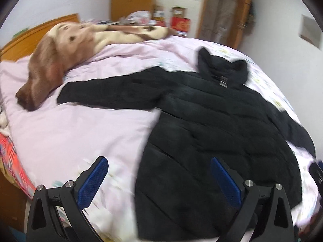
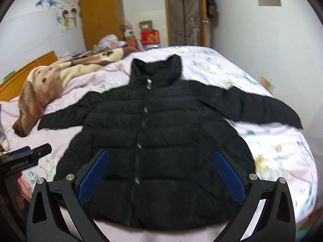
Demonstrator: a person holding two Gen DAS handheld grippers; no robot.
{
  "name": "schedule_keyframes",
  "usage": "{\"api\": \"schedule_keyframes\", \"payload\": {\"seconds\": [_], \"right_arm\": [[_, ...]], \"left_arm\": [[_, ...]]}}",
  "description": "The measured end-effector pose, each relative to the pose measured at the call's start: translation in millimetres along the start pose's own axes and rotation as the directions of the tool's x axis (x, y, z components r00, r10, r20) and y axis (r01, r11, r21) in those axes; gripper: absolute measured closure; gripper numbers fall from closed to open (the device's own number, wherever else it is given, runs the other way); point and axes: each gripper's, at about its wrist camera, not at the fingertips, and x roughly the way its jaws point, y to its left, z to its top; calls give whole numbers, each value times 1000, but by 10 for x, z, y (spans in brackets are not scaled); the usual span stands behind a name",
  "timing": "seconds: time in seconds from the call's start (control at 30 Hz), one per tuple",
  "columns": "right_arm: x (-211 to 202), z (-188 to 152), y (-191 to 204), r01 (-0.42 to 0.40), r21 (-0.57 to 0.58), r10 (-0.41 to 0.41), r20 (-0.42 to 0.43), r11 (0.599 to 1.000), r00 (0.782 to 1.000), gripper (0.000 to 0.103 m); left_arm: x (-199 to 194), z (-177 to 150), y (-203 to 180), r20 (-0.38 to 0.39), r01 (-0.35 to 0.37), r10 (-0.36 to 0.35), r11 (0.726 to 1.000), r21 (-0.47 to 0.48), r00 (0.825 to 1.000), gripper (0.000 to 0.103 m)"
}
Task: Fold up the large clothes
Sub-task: 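Grasp the jacket sleeve nearest the left gripper with the left gripper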
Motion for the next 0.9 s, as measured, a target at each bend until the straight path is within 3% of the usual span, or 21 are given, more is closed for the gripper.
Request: {"api": "schedule_keyframes", "payload": {"seconds": [0.13,0.47,0.57,0.8,0.87,0.9], "right_arm": [[289,168,103,-71,24,71,-2,997,997,0],[1104,498,543,-122,-66,119,-52,990,992,0],[1326,561,651,-137,-83,132,-63,987,989,0],[1763,644,860,-165,-123,153,-100,979,983,0],[1857,639,916,-179,-130,164,-112,975,980,0],[1897,642,940,-182,-136,166,-118,974,979,0]], "left_arm": [[334,359,649,16,-12,14,992,-129,1000,1],[1211,983,1734,-29,-88,83,955,-285,996,1],[1521,1112,2065,-50,-56,39,919,-389,998,1],[2159,1239,2640,-101,-94,46,835,-542,994,1],[2323,1249,2778,-115,-111,54,807,-580,992,2],[2398,1238,2871,-109,-97,37,777,-622,993,2]]}}
